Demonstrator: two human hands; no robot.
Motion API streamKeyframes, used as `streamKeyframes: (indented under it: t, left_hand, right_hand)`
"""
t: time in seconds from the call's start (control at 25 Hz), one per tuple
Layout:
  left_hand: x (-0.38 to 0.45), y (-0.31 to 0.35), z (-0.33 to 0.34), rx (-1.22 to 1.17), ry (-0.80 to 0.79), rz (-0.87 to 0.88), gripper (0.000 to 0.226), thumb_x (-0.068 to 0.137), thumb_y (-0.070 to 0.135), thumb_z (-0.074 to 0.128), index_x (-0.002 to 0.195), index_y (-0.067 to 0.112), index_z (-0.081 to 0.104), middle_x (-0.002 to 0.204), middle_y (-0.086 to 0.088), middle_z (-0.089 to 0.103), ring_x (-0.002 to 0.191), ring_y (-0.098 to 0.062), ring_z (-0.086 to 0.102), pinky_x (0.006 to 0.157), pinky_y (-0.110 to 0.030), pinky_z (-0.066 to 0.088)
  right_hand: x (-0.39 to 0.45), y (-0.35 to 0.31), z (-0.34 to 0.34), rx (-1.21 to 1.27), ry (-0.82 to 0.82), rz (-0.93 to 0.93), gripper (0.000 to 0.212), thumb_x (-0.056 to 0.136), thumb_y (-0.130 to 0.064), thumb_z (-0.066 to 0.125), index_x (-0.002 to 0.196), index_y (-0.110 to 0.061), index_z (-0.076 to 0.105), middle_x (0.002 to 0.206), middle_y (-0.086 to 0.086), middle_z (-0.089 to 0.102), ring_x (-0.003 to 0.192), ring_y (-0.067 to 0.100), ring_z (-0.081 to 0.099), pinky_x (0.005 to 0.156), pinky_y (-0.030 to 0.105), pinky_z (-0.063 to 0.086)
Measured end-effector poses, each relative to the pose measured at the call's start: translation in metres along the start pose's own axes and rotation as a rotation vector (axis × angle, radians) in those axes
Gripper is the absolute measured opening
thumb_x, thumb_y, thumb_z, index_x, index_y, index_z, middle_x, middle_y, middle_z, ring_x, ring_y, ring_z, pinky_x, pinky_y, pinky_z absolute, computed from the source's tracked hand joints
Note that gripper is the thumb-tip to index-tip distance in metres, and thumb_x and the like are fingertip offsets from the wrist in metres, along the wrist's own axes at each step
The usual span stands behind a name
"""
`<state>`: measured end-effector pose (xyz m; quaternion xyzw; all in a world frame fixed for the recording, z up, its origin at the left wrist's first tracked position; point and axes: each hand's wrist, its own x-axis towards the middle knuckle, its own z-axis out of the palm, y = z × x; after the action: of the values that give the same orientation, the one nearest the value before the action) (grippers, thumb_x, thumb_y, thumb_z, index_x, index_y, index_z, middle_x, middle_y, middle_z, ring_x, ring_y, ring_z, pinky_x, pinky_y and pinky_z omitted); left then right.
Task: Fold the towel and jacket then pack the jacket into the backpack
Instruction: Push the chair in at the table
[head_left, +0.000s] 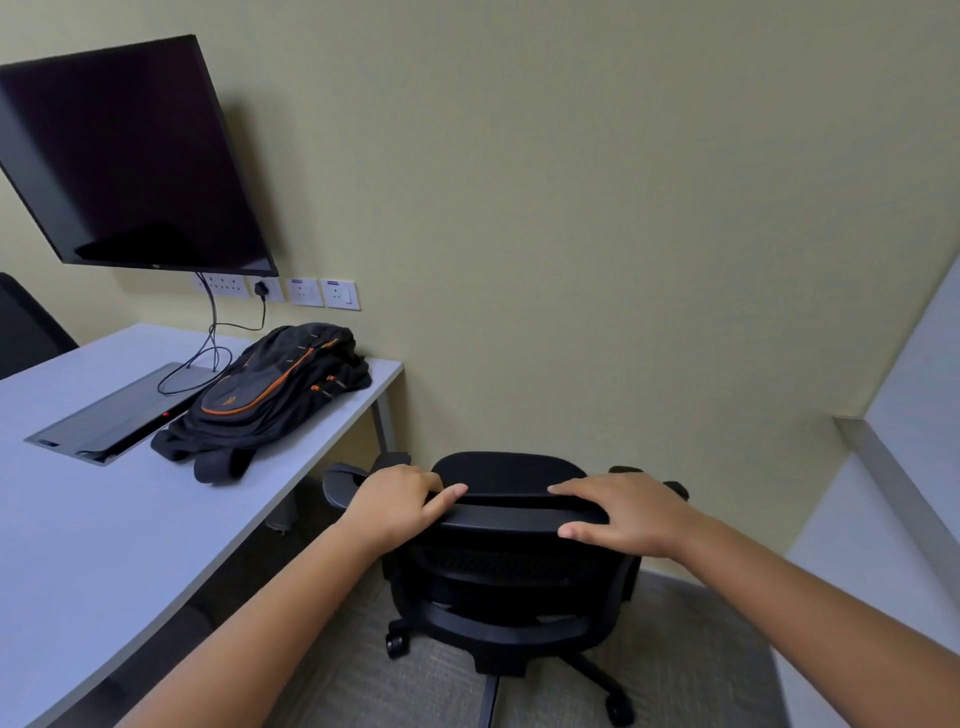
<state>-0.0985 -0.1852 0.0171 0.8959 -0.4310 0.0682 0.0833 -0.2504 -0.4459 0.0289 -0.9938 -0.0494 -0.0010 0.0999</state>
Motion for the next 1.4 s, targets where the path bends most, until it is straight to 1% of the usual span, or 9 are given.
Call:
streamKeyframes:
  t: [0.12, 0.2, 0.32, 0.4, 0.56, 0.8, 0.96, 1.2, 1.4]
  left_hand:
    - [-0.006, 0.029, 0.002, 0.042, 0.045, -0.035, 0.080, 0.075, 0.069, -0.005, 0.068, 0.016, 0.053, 0.067, 0.000, 0.057, 0.065, -0.017, 0.054, 0.058, -0.033, 0.041]
    - [-0.008, 0.044, 0.003, 0.073, 0.055, -0.088, 0.069, 0.079, 0.060, -0.002, 0.065, 0.015, 0.049, 0.065, 0.000, 0.054, 0.064, -0.019, 0.053, 0.054, -0.031, 0.036]
    - [-0.009, 0.060, 0.006, 0.043, 0.058, -0.180, 0.050, 0.097, 0.043, 0.022, 0.060, 0.014, 0.040, 0.060, 0.001, 0.044, 0.062, -0.020, 0.048, 0.049, -0.030, 0.027]
    - [-0.010, 0.064, 0.007, 0.001, 0.094, -0.256, 0.048, 0.099, 0.037, 0.027, 0.062, 0.011, 0.044, 0.062, -0.002, 0.047, 0.062, -0.020, 0.049, 0.051, -0.031, 0.027]
    - [-0.017, 0.065, 0.006, -0.063, 0.153, -0.387, 0.046, 0.098, 0.035, 0.032, 0.059, 0.013, 0.043, 0.061, 0.000, 0.045, 0.060, -0.017, 0.045, 0.051, -0.030, 0.027]
    - [-0.019, 0.093, 0.010, -0.045, 0.201, -0.493, 0.048, 0.094, 0.036, 0.030, 0.060, 0.009, 0.049, 0.062, -0.003, 0.049, 0.062, -0.018, 0.048, 0.048, -0.029, 0.025]
    - [-0.011, 0.136, 0.020, -0.007, 0.250, -0.502, 0.053, 0.084, 0.042, 0.014, 0.058, 0.010, 0.047, 0.056, 0.000, 0.041, 0.059, -0.018, 0.045, 0.051, -0.029, 0.026]
    - [0.004, 0.179, 0.020, 0.106, 0.231, -0.598, 0.044, 0.085, 0.034, 0.029, 0.045, 0.017, 0.027, 0.041, 0.005, 0.022, 0.039, -0.011, 0.026, 0.039, -0.024, 0.013]
    - [0.003, 0.210, 0.027, 0.205, 0.340, -0.607, 0.039, 0.075, 0.032, 0.036, 0.043, 0.020, 0.017, 0.042, 0.007, 0.001, 0.034, -0.008, 0.010, 0.041, -0.017, -0.004]
  right_hand:
    - [-0.012, 0.020, -0.005, -0.014, 0.028, -0.015, 0.088, 0.067, -0.089, 0.008, 0.136, -0.044, 0.041, 0.134, -0.021, 0.052, 0.120, 0.001, 0.050, 0.086, 0.016, 0.033]
    - [-0.019, 0.028, -0.009, -0.077, 0.073, -0.013, 0.078, 0.075, -0.081, 0.010, 0.133, -0.042, 0.046, 0.127, -0.021, 0.057, 0.115, 0.003, 0.054, 0.080, 0.017, 0.035]
    - [-0.025, 0.014, 0.002, -0.147, 0.381, 0.027, 0.062, 0.086, -0.059, 0.013, 0.108, -0.035, 0.066, 0.098, -0.016, 0.070, 0.091, 0.011, 0.065, 0.062, 0.023, 0.035]
    - [-0.016, -0.016, 0.015, -0.056, 0.541, 0.067, 0.064, 0.091, -0.058, 0.013, 0.093, -0.030, 0.071, 0.085, -0.013, 0.072, 0.080, 0.013, 0.067, 0.058, 0.026, 0.041]
    - [0.004, -0.044, 0.029, -0.088, 0.443, 0.050, 0.092, 0.081, -0.072, -0.011, 0.091, -0.028, 0.069, 0.073, -0.007, 0.069, 0.074, 0.014, 0.064, 0.057, 0.029, 0.043]
    - [-0.006, -0.015, 0.023, -0.087, 0.445, -0.155, 0.095, 0.075, -0.080, -0.009, 0.085, -0.024, 0.066, 0.065, -0.003, 0.065, 0.066, 0.015, 0.063, 0.053, 0.029, 0.042]
    - [-0.014, 0.025, 0.013, -0.081, 0.526, -0.193, 0.079, 0.084, -0.077, 0.007, 0.079, -0.030, 0.070, 0.055, -0.008, 0.064, 0.056, 0.007, 0.062, 0.042, 0.019, 0.026]
    - [-0.024, 0.075, 0.007, 0.049, 0.530, -0.340, 0.069, 0.088, -0.072, 0.020, 0.081, -0.029, 0.073, 0.067, -0.011, 0.071, 0.063, 0.006, 0.067, 0.053, 0.021, 0.050]
    - [-0.028, 0.100, 0.003, 0.086, 0.550, -0.495, 0.060, 0.089, -0.068, 0.028, 0.084, -0.030, 0.074, 0.075, -0.017, 0.072, 0.068, 0.000, 0.066, 0.060, 0.012, 0.046]
